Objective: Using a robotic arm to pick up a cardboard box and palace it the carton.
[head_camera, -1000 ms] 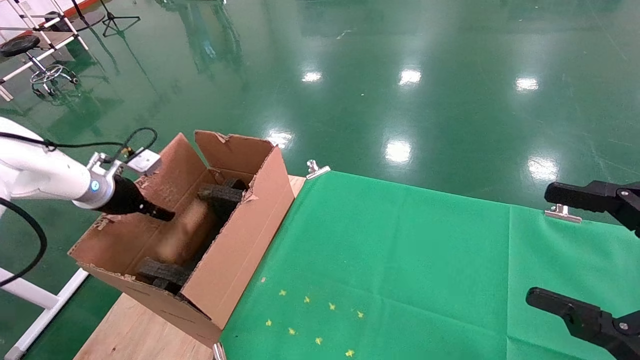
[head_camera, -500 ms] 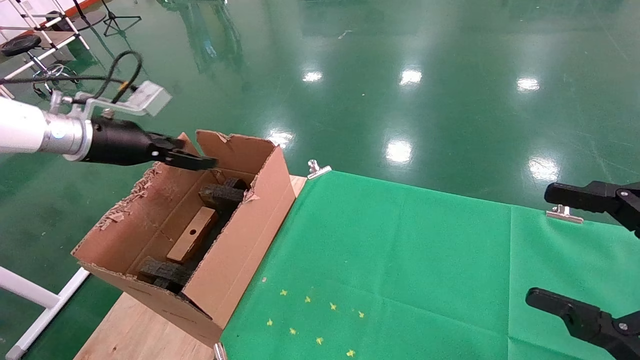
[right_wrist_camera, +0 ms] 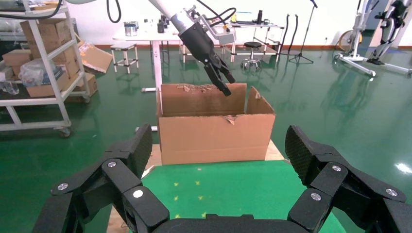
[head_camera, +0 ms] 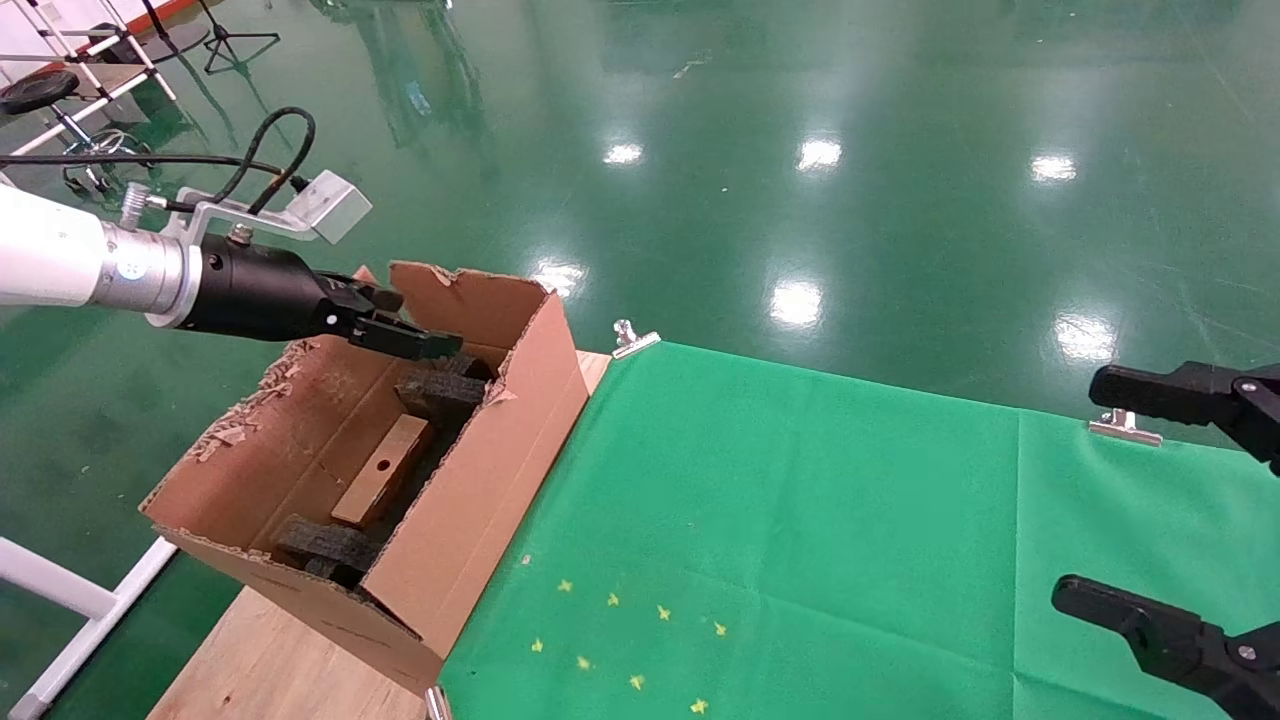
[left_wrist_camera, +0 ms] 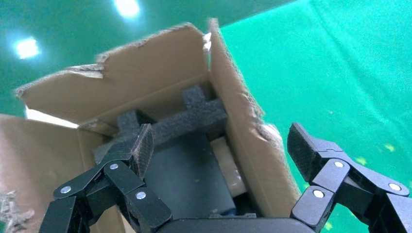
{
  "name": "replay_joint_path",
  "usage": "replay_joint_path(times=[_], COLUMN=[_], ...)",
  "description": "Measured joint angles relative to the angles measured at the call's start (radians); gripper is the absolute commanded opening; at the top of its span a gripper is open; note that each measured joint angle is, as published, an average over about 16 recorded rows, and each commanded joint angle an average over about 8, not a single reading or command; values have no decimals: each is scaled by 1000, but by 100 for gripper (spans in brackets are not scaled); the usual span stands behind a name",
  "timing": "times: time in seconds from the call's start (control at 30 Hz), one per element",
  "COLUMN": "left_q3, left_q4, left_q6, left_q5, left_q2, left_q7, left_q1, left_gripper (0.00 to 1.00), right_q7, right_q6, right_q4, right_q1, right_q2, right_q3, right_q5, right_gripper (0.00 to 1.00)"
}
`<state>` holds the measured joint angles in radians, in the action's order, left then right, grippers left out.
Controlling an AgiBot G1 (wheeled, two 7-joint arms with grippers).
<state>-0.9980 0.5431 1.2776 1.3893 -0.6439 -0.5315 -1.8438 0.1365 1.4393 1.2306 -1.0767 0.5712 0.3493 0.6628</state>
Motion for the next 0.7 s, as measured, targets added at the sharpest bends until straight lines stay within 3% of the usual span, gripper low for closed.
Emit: replay_joint_path(times=[0.7], left_q3=[244], left_q4=[249], left_q6=[72], left_q5=[-223], left_q2=[10], left_q7=[117], left_q1=[261], left_gripper=[100], right_q7=[0], right_q6=[0], right_q4=[0], right_q1=[0], right_q2=[0], right_q3=[0], right_q5=[0], right_gripper=[100])
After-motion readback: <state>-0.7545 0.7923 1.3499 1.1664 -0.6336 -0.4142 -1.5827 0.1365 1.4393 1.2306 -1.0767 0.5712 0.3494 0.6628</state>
